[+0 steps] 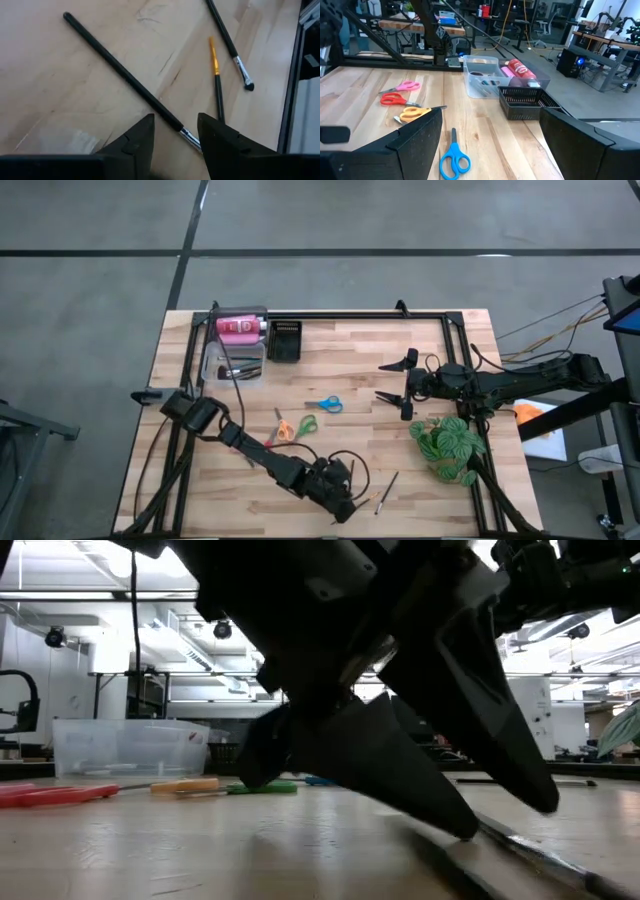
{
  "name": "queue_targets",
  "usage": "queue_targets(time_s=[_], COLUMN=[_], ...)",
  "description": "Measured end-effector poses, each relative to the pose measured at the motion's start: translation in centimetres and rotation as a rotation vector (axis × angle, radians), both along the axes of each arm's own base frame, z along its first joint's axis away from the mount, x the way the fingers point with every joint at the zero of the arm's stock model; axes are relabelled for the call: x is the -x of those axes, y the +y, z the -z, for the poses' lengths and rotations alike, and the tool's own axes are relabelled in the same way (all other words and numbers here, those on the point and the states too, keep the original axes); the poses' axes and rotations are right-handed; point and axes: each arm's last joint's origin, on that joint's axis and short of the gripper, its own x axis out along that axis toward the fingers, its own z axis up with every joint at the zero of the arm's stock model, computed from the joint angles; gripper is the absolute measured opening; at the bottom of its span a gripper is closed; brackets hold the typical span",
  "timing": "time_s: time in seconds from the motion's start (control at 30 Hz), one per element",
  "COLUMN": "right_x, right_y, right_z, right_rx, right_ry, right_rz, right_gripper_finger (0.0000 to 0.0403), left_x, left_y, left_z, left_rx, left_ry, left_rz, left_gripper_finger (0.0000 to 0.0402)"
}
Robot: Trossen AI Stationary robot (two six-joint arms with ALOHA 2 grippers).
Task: Pick & Place Paint Supplies
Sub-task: Put the black paint brush into the transparent bin
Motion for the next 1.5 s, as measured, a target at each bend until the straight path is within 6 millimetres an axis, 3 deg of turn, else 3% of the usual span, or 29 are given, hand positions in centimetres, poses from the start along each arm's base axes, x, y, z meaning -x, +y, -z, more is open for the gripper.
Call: queue_targets(time_s=[0.43, 0.57, 0.77, 0.87, 0.93, 1.07, 1.23, 1.37, 1.5], right_x=[0.0, 0.0, 0.0, 0.0, 0.0, 0.0, 0.0, 0.0, 0.0], right_y=[0.0, 0.0, 0.0, 0.0, 0.0, 0.0, 0.0, 0.0, 0.0], right_z=[0.2, 0.2, 0.2, 0.2, 0.2, 0.2, 0.3, 0.3, 0.3], right_rx=[0.000, 0.001, 0.000, 0.000, 0.000, 0.000, 0.001, 0.001, 0.001], right_ry=[0.021, 0.021, 0.020, 0.020, 0.020, 0.022, 0.027, 0.027, 0.027], right_rz=[0.000, 0.000, 0.000, 0.000, 0.000, 0.000, 0.000, 0.000, 0.000], right_gripper_finger=[0.0331, 0.0331, 0.0331, 0.0331, 0.0331, 0.0331, 0.0331, 0.0331, 0.0331], left_x=[0.1, 0.9, 2.3, 3.3, 4.0, 5.4, 7.4, 7.8, 7.2], left_y=[0.8, 1.4, 2.3, 2.3, 2.0, 0.6, -1.6, -2.3, -1.9], left_z=[-0.2, -1.2, -4.4, -4.7, -5.0, -6.1, -6.5, -6.6, -6.4], left_rx=[-0.006, -0.085, -0.143, -0.170, -0.232, -0.408, -0.585, -0.754, -0.767], left_ry=[0.059, 0.102, 0.138, 0.202, 0.237, 0.260, 0.258, 0.217, 0.159], left_rz=[0.002, -0.036, -0.110, -0.117, -0.029, 0.366, 0.700, 0.998, 1.148], left_gripper_finger=[0.0154, 0.0154, 0.0154, 0.0154, 0.0154, 0.0154, 0.0154, 0.0154, 0.0154])
